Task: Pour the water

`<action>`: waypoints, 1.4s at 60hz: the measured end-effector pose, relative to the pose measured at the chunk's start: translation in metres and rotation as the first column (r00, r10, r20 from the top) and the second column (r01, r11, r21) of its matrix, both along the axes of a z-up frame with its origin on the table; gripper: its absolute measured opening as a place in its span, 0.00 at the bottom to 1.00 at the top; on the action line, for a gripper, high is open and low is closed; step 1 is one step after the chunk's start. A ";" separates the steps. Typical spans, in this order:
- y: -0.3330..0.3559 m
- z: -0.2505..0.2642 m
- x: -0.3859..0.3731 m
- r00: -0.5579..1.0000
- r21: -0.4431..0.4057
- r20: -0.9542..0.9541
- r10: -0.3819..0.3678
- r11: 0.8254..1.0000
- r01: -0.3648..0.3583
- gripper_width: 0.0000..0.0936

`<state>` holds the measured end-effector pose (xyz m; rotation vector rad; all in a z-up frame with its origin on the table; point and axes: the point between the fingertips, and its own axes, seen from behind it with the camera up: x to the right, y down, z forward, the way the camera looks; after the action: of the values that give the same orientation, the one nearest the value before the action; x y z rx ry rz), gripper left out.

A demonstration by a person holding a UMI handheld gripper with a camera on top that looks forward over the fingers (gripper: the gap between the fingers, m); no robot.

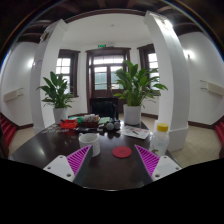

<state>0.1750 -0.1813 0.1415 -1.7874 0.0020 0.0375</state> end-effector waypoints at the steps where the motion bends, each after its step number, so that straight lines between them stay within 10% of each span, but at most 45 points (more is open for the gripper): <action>1: 0.000 0.000 0.001 1.000 0.002 -0.004 -0.002 1.000 0.003 0.89; 20: 0.010 -0.041 0.149 0.985 0.021 -0.002 -0.170 0.985 0.170 0.89; 40: 0.085 -0.059 0.180 0.989 0.008 0.024 -0.147 0.989 0.147 0.88; 65: 0.108 -0.060 0.174 0.991 0.026 0.082 -0.108 0.994 0.106 0.44; 84: 0.107 -0.060 0.163 0.980 0.001 0.171 -0.097 0.995 0.098 0.44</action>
<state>0.3380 -0.0746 0.0817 -1.7905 -0.0334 -0.1871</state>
